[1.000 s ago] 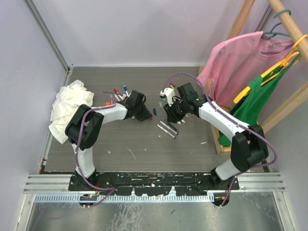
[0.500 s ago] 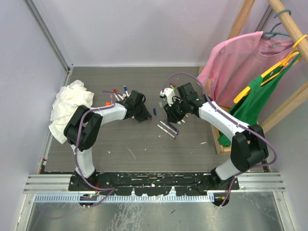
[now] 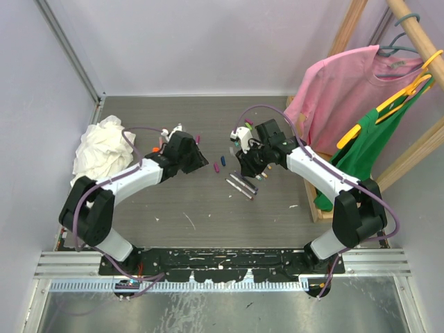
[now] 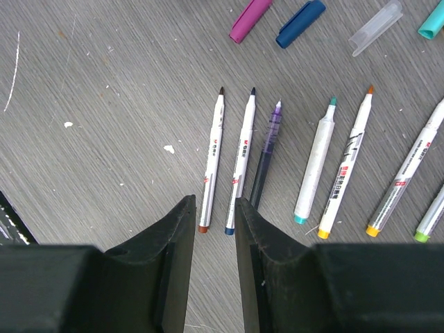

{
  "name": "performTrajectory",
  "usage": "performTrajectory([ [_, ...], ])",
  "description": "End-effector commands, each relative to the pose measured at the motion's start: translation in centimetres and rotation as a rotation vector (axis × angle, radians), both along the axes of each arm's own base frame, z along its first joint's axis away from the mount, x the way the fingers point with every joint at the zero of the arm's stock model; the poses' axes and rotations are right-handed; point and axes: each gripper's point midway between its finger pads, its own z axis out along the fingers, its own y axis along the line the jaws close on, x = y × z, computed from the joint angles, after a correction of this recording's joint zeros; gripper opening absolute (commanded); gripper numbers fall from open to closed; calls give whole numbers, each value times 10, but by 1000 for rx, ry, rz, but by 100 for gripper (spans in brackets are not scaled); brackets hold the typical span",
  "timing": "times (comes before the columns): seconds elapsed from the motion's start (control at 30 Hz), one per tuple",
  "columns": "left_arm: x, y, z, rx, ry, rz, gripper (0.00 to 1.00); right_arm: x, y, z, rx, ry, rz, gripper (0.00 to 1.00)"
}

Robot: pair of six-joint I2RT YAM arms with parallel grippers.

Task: Open the pen caps
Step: Place the pen cap at the center of the board, then pick up the pen from the center of the board.

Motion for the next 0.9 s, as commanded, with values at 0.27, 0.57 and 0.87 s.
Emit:
performTrajectory([
  [0.27,24,67,11,381,-199,-179,63,0,2,17,41,-39,17,35],
  [0.57,59,92,-9,569,-58,-180,65,0,2,14,37,-33,20,35],
  [0.87,77,80,-34,484,-2,-171,55,-1,3,12,37,-26,22,35],
])
